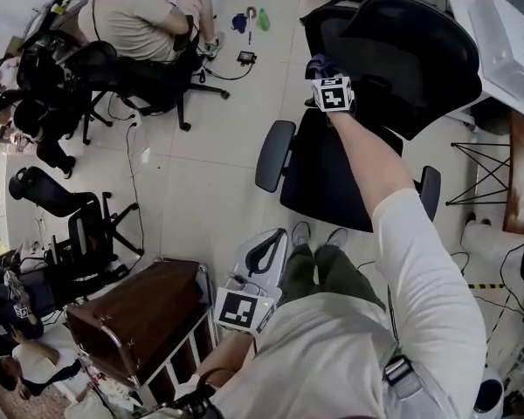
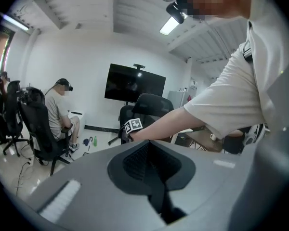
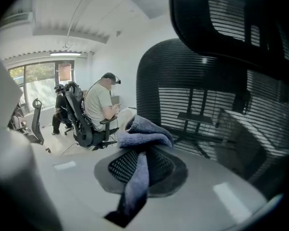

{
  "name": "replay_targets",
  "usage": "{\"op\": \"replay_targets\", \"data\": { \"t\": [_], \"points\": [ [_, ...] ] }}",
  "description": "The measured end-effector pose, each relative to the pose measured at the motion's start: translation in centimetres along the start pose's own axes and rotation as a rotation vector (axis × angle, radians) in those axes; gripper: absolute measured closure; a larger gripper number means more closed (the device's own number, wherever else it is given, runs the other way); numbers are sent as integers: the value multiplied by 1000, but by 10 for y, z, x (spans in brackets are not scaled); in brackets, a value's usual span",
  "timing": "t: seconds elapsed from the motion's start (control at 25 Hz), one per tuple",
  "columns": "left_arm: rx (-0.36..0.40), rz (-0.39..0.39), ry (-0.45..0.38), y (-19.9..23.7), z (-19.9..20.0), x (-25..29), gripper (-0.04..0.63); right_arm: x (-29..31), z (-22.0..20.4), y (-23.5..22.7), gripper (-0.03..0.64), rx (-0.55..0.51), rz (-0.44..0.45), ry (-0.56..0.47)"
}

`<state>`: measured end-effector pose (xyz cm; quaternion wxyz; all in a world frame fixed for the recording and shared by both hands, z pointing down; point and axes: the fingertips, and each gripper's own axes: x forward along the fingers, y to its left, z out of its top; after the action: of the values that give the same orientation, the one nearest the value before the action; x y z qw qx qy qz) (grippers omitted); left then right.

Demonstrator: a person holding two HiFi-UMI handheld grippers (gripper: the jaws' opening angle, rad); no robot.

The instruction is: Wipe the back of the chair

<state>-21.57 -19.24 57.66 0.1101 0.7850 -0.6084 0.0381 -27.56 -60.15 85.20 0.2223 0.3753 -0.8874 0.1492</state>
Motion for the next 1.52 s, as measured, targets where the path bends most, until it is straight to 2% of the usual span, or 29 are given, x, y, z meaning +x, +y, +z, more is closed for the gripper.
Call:
{"op": "replay_targets", "data": {
  "t": [0.2, 0.32, 0.48, 0.64, 1.16, 1.52],
  "points": [
    [-17, -52, -6, -13, 27, 2, 558, -26, 14, -16, 577, -23, -21, 27],
    [-21, -83, -1, -24, 22, 13, 558, -39, 6, -34, 577, 4, -40, 13],
    [25, -113, 76, -40, 19, 23, 558, -59, -9, -73, 577, 39, -95, -3],
    [35, -175, 2, -58, 40, 39, 558, -92, -26, -120, 577, 57, -160, 31],
    [24, -341, 43, -106, 56, 72, 558, -196, -70, -248, 577, 184, -364, 55],
    [25, -378, 48, -115, 58, 82, 558, -238, -101, -302, 577, 247, -441, 87]
  ]
}}
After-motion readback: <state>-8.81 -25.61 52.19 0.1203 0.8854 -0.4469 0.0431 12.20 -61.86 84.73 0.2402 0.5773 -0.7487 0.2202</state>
